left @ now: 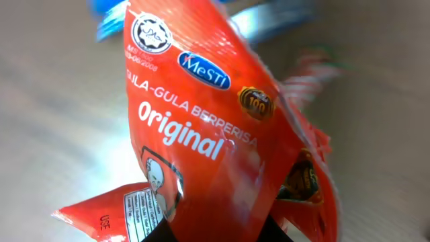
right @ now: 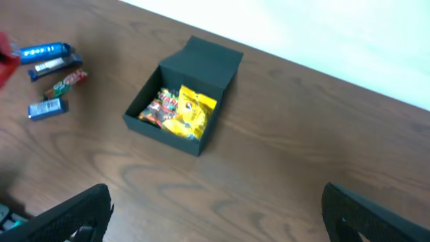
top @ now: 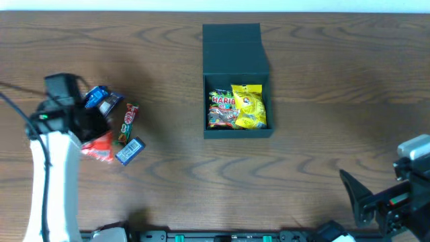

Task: Pack container
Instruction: 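Carry the red bag toward the black box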

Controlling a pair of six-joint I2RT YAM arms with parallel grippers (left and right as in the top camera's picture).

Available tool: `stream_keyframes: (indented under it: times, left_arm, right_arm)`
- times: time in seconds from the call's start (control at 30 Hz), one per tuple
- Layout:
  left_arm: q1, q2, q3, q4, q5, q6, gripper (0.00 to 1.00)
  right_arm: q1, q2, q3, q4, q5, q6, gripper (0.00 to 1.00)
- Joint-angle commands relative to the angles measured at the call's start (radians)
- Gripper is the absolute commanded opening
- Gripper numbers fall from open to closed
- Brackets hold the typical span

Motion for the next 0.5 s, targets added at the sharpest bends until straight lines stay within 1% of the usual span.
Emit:
stream_keyframes:
  times: [0.0,0.1,0.2,0.3,0.47]
  left_arm:
    - [-0.179,-0.054,0.009,0.060,0.063,-0.083,0.07]
    - [-0.388,-0.047,0.009,0.195,0.051,-0.236,0.06]
    - [-0.542,0.010,0.021,0.309,0.047,-0.296,0.06]
    - [-0.633,0.108,0.089,0.325,0.034,-0.336,0.06]
    - [-0.689,0.292,0.287,0.264,0.042,-0.399,0.06]
  right_arm:
    - [0.004,0.004,0.001,0.013,0.000,-0.011,0.99]
    - [0.004,0.004,0.001,0.014,0.000,-0.011,0.99]
    - [0.004,0.004,0.001,0.013,-0.001,-0.006,0.99]
    - [0.004,0.004,0.001,0.013,0.000,0.008,0.99]
    - [0.004,0.004,0.001,0.014,0.000,0.039,0.99]
